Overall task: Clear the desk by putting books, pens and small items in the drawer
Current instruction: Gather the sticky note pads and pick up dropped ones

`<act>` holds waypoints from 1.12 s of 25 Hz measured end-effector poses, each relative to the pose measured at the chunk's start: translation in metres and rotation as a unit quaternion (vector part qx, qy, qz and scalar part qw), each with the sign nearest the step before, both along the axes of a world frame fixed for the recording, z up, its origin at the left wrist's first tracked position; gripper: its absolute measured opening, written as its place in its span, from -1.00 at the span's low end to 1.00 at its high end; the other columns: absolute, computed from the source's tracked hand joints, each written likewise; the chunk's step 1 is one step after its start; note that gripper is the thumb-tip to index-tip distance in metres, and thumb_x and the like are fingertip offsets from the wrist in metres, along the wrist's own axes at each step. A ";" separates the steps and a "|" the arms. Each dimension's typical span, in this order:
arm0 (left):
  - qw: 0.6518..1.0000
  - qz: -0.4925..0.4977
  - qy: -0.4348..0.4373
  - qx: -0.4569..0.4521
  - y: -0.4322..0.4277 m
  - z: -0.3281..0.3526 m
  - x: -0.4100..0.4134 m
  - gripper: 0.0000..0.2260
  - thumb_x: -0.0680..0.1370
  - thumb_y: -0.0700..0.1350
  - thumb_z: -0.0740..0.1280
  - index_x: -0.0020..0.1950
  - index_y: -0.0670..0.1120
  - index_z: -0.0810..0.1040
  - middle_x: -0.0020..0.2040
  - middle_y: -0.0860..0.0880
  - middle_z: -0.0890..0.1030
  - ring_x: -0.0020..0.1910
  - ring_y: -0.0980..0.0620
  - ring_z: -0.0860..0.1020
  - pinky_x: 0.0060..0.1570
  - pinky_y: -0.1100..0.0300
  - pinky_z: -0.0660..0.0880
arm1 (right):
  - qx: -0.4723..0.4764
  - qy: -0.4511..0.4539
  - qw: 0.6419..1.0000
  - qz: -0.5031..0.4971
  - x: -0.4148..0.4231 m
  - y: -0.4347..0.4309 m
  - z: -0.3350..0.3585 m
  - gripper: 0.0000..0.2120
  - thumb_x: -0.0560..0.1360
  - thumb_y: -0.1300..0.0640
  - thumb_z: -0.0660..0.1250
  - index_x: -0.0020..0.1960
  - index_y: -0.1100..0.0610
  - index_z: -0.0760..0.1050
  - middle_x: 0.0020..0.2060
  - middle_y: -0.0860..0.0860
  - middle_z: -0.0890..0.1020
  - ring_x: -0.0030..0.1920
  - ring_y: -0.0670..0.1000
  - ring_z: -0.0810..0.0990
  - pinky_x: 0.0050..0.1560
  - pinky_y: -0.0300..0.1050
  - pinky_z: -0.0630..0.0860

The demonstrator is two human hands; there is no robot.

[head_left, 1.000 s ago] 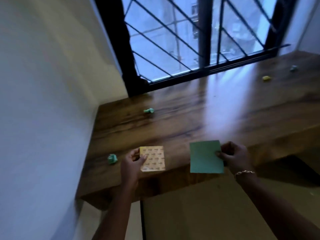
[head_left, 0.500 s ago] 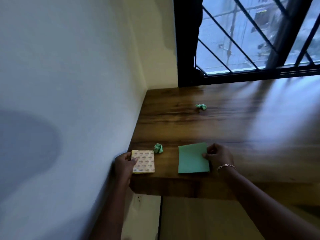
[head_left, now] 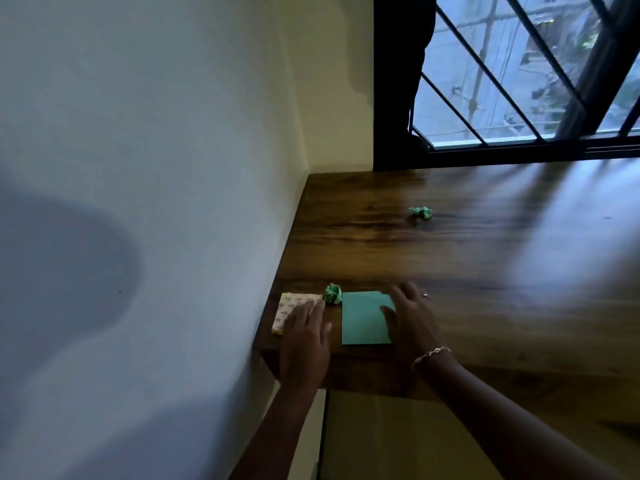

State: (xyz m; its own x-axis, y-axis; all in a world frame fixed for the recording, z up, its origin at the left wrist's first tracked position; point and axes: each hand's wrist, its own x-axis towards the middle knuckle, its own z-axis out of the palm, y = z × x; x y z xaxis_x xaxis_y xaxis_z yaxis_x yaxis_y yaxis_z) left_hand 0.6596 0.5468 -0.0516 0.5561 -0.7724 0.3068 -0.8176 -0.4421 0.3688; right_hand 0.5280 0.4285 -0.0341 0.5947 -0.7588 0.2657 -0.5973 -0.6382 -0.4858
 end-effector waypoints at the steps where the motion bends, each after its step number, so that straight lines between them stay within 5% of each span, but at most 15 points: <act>1: 0.999 -0.020 0.000 0.042 0.000 0.000 -0.001 -0.67 0.49 -0.06 0.21 0.16 -0.15 0.59 0.10 -0.16 0.63 0.09 -0.19 0.60 0.00 -0.08 0.55 | -0.041 0.011 0.998 0.056 0.001 0.007 -0.002 -0.67 0.37 0.19 0.44 0.12 0.19 0.53 0.12 0.20 0.55 0.05 0.24 0.57 -0.12 0.06 0.59; 3: 0.991 -0.036 -0.017 0.128 -0.001 -0.002 0.002 -0.60 0.49 0.03 0.09 0.16 -0.07 0.60 0.12 -0.12 0.63 0.10 -0.18 0.60 -0.03 -0.09 0.55 | -0.095 0.058 0.986 0.124 0.005 0.015 -0.009 -0.64 0.30 0.14 0.48 0.08 0.14 0.55 0.09 0.18 0.59 0.02 0.25 0.61 -0.17 0.12 0.60; 7: 0.984 -0.018 -0.042 0.170 -0.006 0.006 0.001 -0.62 0.60 0.06 0.08 0.42 0.07 0.33 0.40 -0.13 0.37 0.38 -0.18 0.32 0.25 -0.12 0.33 | -0.001 0.171 0.971 0.168 0.008 0.020 -0.006 -0.57 0.53 -0.02 0.21 0.37 0.05 0.31 0.39 0.09 0.31 0.40 0.16 0.25 0.34 0.09 0.25; 10: 0.976 -0.016 -0.056 0.207 -0.015 0.012 0.002 -0.58 0.63 0.09 -0.01 0.50 0.12 0.09 0.49 -0.09 0.14 0.44 -0.12 0.13 0.33 -0.07 0.18 | -0.020 0.215 0.961 0.175 0.015 0.016 0.004 -0.52 0.52 -0.12 0.17 0.40 -0.01 0.24 0.38 0.08 0.26 0.40 0.14 0.23 0.33 0.05 0.25; 17: 0.973 -0.009 -0.072 0.219 -0.022 0.011 0.014 -0.54 0.64 0.08 -0.07 0.53 0.02 0.00 0.54 -0.06 0.04 0.49 -0.11 0.04 0.40 -0.06 0.07 | -0.036 0.234 0.951 0.199 0.025 0.017 0.002 -0.46 0.55 -0.14 0.09 0.47 0.01 0.11 0.46 0.08 0.14 0.48 0.10 0.07 0.39 0.04 0.14; 22: 0.983 -0.035 -0.054 0.171 -0.012 0.000 0.032 -0.41 0.57 0.18 -0.19 0.50 -0.08 0.19 0.48 -0.09 0.27 0.45 -0.13 0.25 0.35 -0.07 0.23 | -0.033 0.244 0.945 0.216 0.032 0.026 -0.002 -0.40 0.55 -0.17 0.08 0.50 0.02 0.01 0.50 0.11 0.02 0.50 0.13 -0.03 0.45 0.08 0.01; 25: 0.986 -0.034 -0.048 0.159 -0.001 -0.005 0.037 -0.40 0.62 0.13 -0.21 0.31 -0.15 0.48 0.26 -0.11 0.55 0.20 -0.14 0.55 0.07 -0.08 0.50 | -0.033 0.251 0.942 0.219 0.036 0.029 -0.003 -0.36 0.53 -0.19 0.12 0.50 0.03 0.01 0.50 0.12 0.01 0.50 0.14 -0.03 0.45 0.09 0.01; 28: 0.988 -0.043 -0.047 0.142 0.004 -0.008 0.035 -0.40 0.63 0.10 -0.21 0.27 -0.16 0.52 0.23 -0.12 0.58 0.17 -0.14 0.57 0.04 -0.09 0.51 | -0.037 0.255 0.940 0.223 0.038 0.031 -0.003 -0.32 0.51 -0.21 0.15 0.50 0.03 0.00 0.50 0.13 0.01 0.50 0.14 -0.04 0.46 0.09 0.00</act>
State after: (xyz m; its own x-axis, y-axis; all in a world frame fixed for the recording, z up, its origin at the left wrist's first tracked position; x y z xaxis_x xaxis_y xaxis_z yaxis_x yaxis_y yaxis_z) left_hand 0.6942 0.5511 -0.0597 0.4642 -0.8778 0.1181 -0.8814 -0.4445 0.1599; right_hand 0.5657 0.4597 -0.0375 0.9140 -0.3937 -0.0980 -0.4048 -0.9014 -0.1535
